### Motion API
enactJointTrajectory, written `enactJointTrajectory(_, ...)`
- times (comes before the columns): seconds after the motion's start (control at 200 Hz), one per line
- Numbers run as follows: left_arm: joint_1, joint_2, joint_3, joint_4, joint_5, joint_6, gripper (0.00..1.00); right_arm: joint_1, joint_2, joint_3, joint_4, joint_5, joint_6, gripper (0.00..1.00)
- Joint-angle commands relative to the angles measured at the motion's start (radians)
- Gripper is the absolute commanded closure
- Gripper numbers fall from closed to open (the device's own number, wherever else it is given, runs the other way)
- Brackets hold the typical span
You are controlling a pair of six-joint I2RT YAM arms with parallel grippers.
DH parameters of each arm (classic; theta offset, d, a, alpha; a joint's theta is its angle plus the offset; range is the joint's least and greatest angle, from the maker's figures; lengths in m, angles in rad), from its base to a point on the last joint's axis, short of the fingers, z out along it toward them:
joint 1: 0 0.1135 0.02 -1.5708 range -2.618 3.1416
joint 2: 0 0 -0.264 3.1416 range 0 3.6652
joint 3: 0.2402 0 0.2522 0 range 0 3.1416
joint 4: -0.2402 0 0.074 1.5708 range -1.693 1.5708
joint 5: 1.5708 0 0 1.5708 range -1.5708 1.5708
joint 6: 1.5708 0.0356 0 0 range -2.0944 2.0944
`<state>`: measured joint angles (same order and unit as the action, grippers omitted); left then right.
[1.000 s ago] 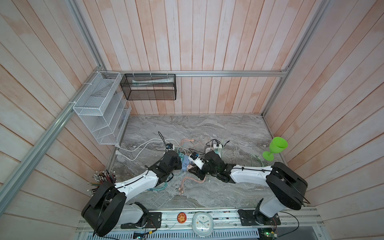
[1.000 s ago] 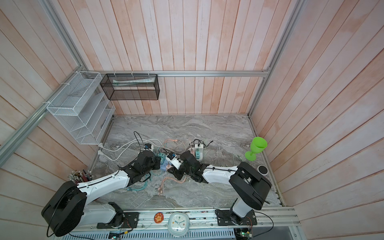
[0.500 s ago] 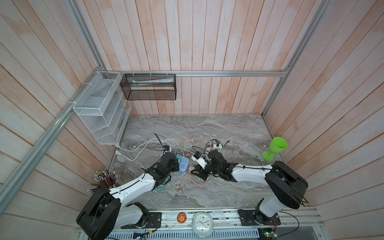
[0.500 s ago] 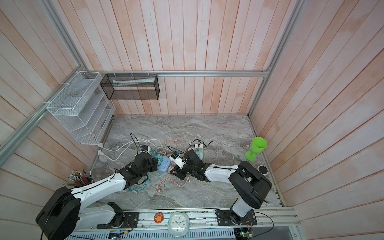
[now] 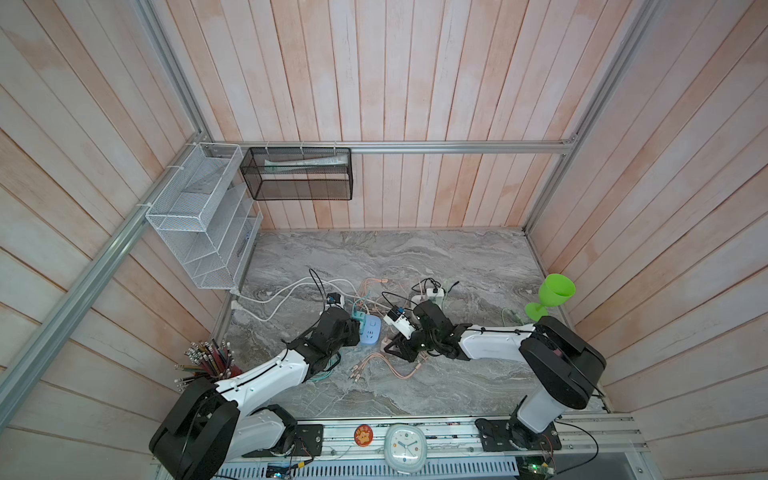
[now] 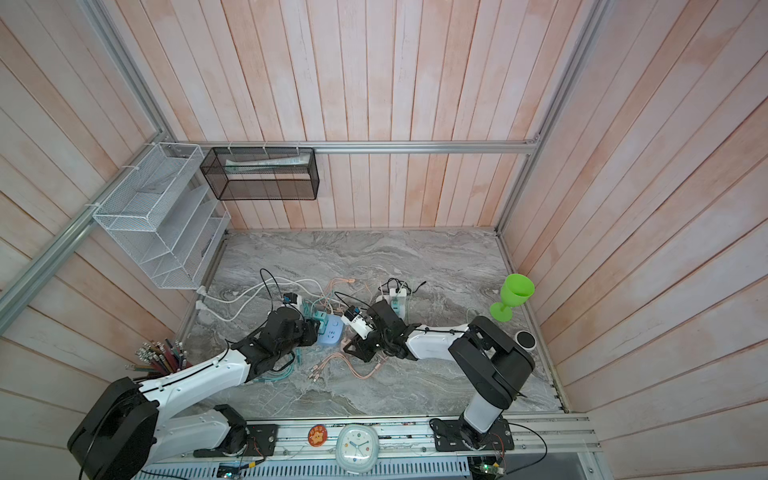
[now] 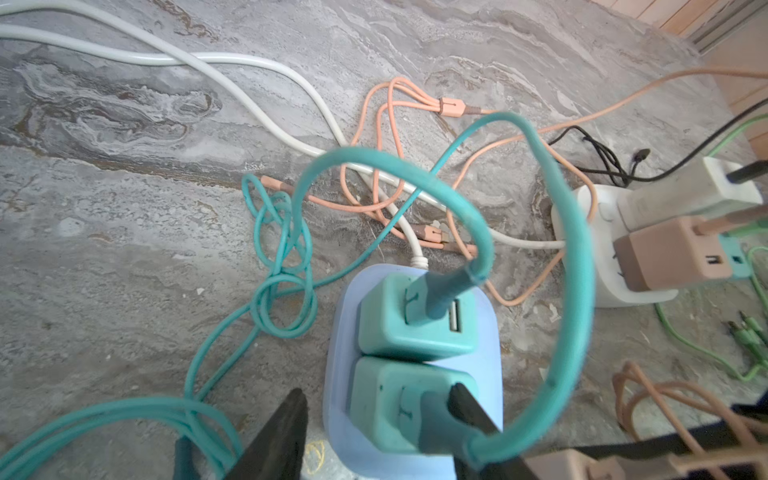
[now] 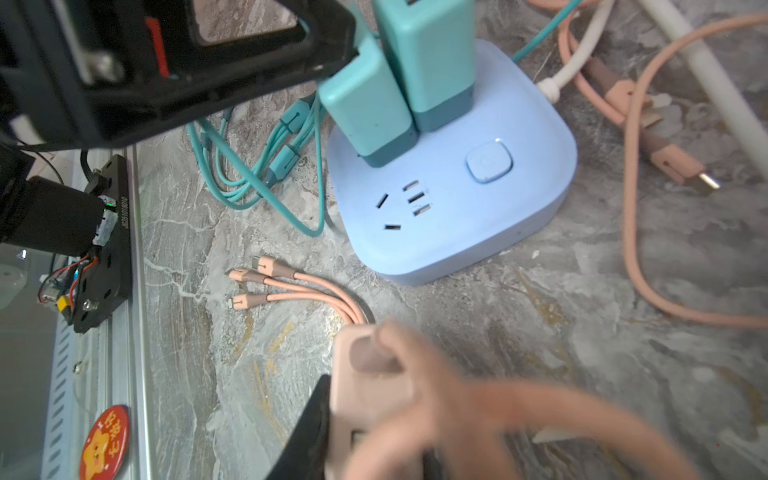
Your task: Pull the plug off the socket
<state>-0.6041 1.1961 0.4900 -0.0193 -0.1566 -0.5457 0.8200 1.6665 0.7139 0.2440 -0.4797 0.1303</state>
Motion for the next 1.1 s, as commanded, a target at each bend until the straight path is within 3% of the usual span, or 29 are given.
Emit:
enactJointTrajectory(0.0,0.001,-0.022,-0.025,-0.04,0.029,0.028,0.39,-0.007,0.029,0.01,-0.049,0.063,0.027,0.58)
enactJointTrajectory(0.13,0.001,-0.056,-0.024,-0.05,0.028,0.044,0.27,-0.009,0.007,0.001,-0.033,0.075,0.038,0.48)
enactJointTrajectory(0.25,0.001,-0.075,-0.024,-0.054,0.023,0.055,0.26,-0.01,-0.018,0.004,-0.034,0.091,0.045,0.42)
enactJointTrajectory(0.515,-0.012,-0.095,-0.018,-0.088,0.02,0.07,0.25,-0.012,-0.092,0.005,-0.021,0.149,0.07,0.39)
enactJointTrajectory(0.645,-0.017,-0.13,-0.031,-0.105,-0.002,0.074,0.19,-0.012,-0.109,0.017,0.009,0.159,0.083,0.4)
enactJointTrajectory(0.84,-0.017,-0.2,-0.057,-0.072,0.016,0.089,0.14,-0.011,-0.056,0.059,0.04,0.206,0.096,0.42)
enactJointTrajectory(1.095,-0.032,-0.158,-0.032,-0.056,0.055,0.154,0.12,-0.01,0.043,0.144,0.037,0.244,0.102,0.42)
